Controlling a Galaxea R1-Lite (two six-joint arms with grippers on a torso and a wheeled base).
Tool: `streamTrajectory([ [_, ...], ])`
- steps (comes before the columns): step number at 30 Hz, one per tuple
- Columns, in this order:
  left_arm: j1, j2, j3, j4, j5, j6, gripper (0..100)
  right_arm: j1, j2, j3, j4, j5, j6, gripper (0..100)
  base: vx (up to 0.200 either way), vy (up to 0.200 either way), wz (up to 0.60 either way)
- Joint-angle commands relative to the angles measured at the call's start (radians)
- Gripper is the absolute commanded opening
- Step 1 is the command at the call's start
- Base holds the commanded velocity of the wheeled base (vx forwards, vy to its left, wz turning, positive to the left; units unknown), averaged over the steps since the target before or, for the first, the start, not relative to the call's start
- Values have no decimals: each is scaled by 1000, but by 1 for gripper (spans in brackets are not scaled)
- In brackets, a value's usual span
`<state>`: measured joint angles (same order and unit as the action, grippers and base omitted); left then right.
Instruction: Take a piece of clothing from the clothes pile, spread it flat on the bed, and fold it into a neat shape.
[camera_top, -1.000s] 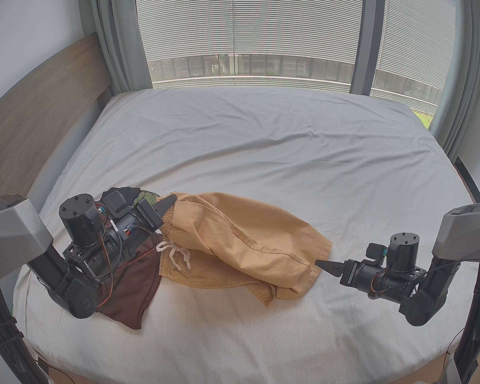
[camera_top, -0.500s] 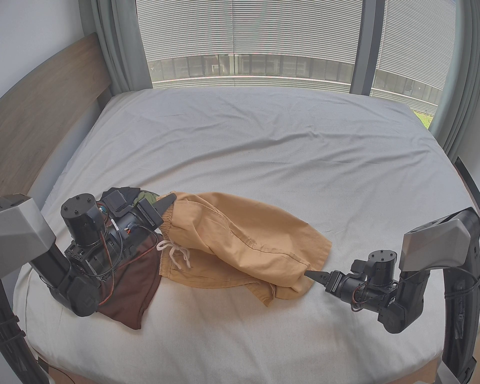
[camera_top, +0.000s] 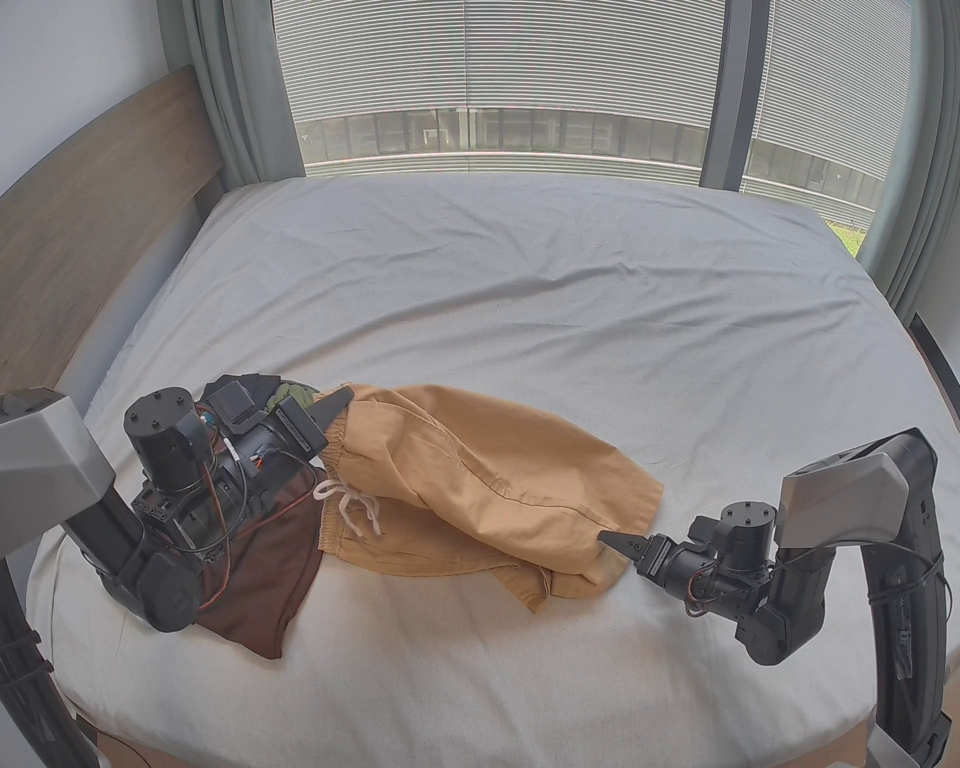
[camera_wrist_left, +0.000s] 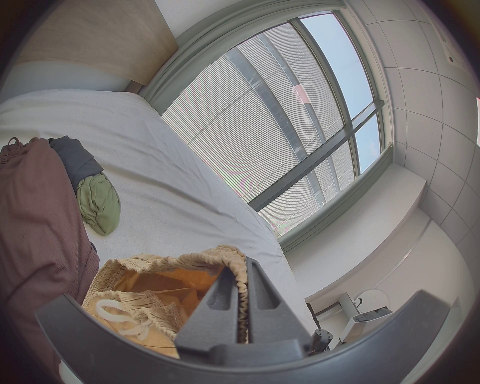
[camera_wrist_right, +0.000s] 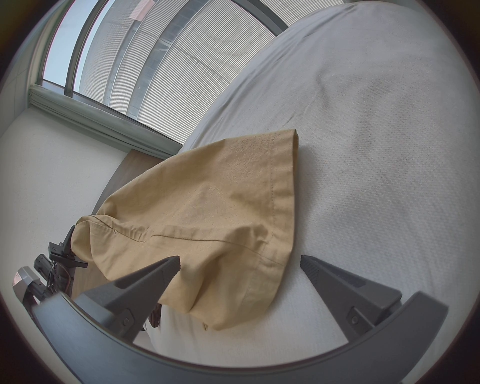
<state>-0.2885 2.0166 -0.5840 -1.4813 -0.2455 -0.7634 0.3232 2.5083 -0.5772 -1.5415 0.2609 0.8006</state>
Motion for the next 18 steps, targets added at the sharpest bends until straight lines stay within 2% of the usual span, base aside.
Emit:
streamTrajectory([
  [1, 2, 1, -3, -1, 0, -2, 0, 2, 18, -35, 0, 1, 2, 100, 0, 0, 0],
  [13, 8, 40, -25, -10, 5, -5, 0, 28, 21, -64, -5, 6, 103, 100, 0, 0, 0],
  [18, 31, 59, -39, -17, 0, -5, 0, 30, -25, -59, -6, 5, 118, 100, 0, 0, 0],
])
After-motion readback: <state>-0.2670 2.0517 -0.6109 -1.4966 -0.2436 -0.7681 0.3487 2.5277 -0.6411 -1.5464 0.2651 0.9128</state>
